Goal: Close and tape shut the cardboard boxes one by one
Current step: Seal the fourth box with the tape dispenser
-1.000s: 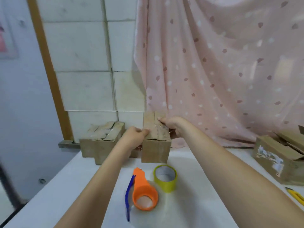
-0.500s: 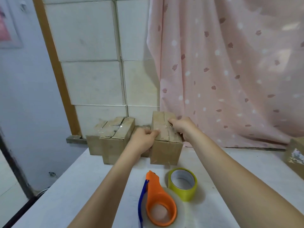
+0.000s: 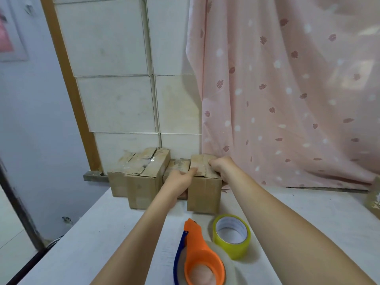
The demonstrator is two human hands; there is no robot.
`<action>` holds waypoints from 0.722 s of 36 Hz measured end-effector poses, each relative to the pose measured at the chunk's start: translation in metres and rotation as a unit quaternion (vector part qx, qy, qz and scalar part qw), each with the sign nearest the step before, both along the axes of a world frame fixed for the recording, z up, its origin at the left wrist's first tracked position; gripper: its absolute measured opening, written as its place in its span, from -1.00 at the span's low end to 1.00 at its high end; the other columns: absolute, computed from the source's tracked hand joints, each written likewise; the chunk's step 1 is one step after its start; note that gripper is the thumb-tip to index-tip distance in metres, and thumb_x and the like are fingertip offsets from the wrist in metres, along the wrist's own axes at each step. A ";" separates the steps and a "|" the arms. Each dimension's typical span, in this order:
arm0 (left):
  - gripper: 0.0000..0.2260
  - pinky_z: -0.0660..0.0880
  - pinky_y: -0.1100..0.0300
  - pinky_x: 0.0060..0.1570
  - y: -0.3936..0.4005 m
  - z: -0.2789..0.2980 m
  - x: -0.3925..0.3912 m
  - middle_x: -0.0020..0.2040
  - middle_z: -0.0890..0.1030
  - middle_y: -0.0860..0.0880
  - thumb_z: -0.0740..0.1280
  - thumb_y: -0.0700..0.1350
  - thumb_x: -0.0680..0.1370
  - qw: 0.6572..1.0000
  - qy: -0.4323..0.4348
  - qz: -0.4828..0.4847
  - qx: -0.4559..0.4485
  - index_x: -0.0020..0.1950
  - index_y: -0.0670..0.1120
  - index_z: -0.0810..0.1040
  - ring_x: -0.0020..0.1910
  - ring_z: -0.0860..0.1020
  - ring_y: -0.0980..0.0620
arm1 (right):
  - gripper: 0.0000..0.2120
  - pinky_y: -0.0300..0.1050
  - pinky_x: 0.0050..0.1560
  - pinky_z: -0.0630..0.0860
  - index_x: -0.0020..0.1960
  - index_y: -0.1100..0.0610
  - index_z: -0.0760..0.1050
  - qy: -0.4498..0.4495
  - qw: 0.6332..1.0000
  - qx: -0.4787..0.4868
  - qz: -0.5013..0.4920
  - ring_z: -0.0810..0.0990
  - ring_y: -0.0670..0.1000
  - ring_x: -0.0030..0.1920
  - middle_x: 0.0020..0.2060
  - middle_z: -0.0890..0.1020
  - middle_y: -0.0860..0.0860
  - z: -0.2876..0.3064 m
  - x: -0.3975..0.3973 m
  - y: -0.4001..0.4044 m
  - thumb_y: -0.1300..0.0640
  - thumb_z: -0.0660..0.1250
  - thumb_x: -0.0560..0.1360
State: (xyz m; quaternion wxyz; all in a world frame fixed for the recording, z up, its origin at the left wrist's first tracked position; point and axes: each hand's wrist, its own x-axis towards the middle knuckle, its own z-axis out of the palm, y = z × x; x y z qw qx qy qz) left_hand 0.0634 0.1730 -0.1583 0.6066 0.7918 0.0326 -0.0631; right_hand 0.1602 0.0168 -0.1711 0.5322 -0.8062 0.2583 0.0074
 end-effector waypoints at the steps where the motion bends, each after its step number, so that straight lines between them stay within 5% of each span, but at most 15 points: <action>1: -0.51 0.63 -0.11 0.05 0.000 -0.003 0.001 -0.14 0.68 -0.12 0.37 0.30 0.42 1.000 -0.004 -0.002 0.007 -0.09 -0.16 0.61 -0.13 0.66 -0.09 | -0.58 0.24 -0.06 0.64 0.27 0.22 0.47 0.006 1.000 -0.001 0.000 0.64 0.24 -0.05 0.07 0.60 0.20 0.002 -0.004 0.004 0.06 0.36 0.47; 4: -0.63 0.61 0.02 -0.17 0.001 -0.012 0.000 -0.23 0.64 -0.14 0.31 0.15 0.57 0.996 -0.026 -0.006 0.080 -0.21 -0.14 0.56 -0.21 0.62 -0.07 | -0.60 0.14 0.03 0.63 0.33 0.25 0.42 0.024 1.000 -0.005 0.017 0.63 0.24 0.02 0.10 0.61 0.22 0.001 -0.013 0.012 0.09 0.33 0.56; 7: -0.64 0.28 0.19 -0.43 0.004 -0.025 0.002 -0.31 0.45 0.00 0.25 0.10 0.63 0.990 -0.040 0.017 0.134 -0.27 -0.07 0.38 -0.35 0.43 0.06 | -0.57 0.01 0.01 0.60 0.35 0.19 0.45 -0.003 1.000 -0.021 0.014 0.64 0.21 0.04 0.11 0.63 0.17 -0.007 -0.014 0.016 0.04 0.36 0.54; 13: -0.61 0.19 0.22 -0.47 0.000 -0.035 0.011 -0.34 0.38 0.02 0.23 0.13 0.64 0.989 -0.044 0.044 0.135 -0.28 -0.08 0.32 -0.42 0.34 0.08 | -0.65 -0.04 0.00 0.59 0.22 0.20 0.50 -0.044 0.999 -0.004 -0.007 0.63 0.14 -0.10 -0.11 0.64 0.10 -0.010 -0.008 0.016 -0.01 0.37 0.55; 18: -0.53 0.28 0.20 -0.46 -0.005 -0.032 0.021 0.03 0.61 -0.21 0.23 0.17 0.63 0.986 -0.039 0.065 0.151 0.15 -0.26 0.52 -0.30 0.47 0.04 | -0.57 0.03 0.09 0.60 0.32 0.18 0.48 -0.048 0.998 0.019 -0.029 0.62 0.14 -0.12 -0.14 0.61 0.09 -0.015 0.005 0.014 -0.01 0.40 0.55; 21: -0.58 0.29 0.18 -0.45 -0.007 -0.033 0.029 0.04 0.60 -0.19 0.24 0.19 0.62 0.981 -0.041 0.081 0.174 -0.02 -0.19 0.49 -0.27 0.48 0.00 | -0.52 0.11 0.11 0.61 0.37 0.16 0.45 -0.043 0.998 0.017 -0.035 0.64 0.19 0.02 0.00 0.63 0.13 -0.015 0.009 0.016 0.00 0.42 0.54; 26: -0.58 0.28 0.16 -0.44 -0.006 -0.034 0.032 -0.11 0.54 -0.13 0.22 0.18 0.63 0.971 -0.051 0.099 0.210 -0.25 -0.10 0.35 -0.31 0.45 0.02 | -0.59 0.11 0.07 0.60 0.26 0.15 0.49 -0.037 0.998 0.022 -0.036 0.66 0.19 -0.04 -0.04 0.68 0.15 -0.018 0.016 0.017 -0.02 0.43 0.50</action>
